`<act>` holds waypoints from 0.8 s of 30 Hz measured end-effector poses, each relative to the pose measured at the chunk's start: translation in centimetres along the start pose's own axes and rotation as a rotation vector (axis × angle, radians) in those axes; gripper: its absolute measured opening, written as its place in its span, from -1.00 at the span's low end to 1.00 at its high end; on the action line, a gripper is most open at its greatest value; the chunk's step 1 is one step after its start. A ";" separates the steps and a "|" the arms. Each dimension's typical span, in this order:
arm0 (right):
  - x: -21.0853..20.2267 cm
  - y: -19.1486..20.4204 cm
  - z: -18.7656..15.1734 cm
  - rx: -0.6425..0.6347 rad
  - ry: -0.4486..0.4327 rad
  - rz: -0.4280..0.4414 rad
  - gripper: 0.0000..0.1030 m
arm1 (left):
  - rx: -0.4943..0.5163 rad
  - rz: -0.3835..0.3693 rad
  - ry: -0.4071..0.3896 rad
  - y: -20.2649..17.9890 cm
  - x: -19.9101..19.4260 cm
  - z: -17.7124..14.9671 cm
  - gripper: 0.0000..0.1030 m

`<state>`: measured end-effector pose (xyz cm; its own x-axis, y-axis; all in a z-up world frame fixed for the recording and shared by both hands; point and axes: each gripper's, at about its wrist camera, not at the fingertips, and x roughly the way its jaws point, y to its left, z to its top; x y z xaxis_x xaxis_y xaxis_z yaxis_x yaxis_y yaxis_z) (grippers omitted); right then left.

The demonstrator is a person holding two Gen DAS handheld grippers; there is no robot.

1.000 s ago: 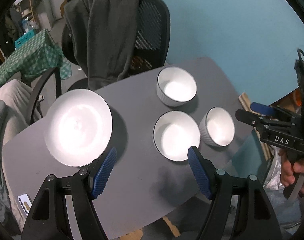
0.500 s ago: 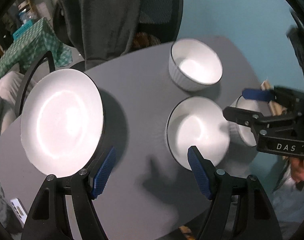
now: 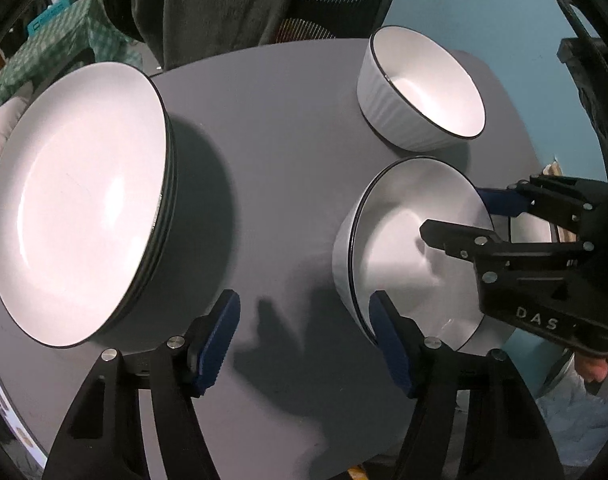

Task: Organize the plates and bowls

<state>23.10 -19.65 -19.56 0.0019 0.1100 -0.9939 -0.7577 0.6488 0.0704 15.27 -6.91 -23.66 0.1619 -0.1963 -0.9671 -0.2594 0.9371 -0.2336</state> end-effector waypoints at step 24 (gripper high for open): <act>-0.5 0.8 -4.1 0.172 0.050 0.169 -0.74 | -0.043 0.001 0.049 3.5 -0.2 -2.1 -0.10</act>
<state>19.84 -22.24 -19.30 -0.1506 0.1933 -0.9695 -0.6221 0.7437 0.2449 12.38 -4.19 -24.46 0.1151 -0.2107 -0.9708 -0.3003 0.9242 -0.2361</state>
